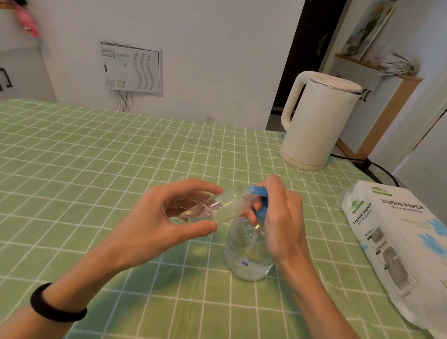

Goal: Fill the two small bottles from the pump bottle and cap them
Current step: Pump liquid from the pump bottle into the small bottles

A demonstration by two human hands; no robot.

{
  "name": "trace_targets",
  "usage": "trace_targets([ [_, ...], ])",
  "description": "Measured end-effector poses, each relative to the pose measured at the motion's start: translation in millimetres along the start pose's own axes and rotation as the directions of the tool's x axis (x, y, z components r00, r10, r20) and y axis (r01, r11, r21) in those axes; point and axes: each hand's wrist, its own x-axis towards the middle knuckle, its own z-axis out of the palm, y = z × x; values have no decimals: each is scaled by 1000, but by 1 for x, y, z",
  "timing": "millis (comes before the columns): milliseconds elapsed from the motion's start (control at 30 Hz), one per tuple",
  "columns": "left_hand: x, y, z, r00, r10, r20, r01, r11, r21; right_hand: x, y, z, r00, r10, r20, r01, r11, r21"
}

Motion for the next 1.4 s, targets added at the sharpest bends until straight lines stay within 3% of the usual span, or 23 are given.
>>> trace_targets([
  [1400,0,0,1,1000,4,-19,-3,999,53,3,1,-1,1000,0,8,0,1000,28],
])
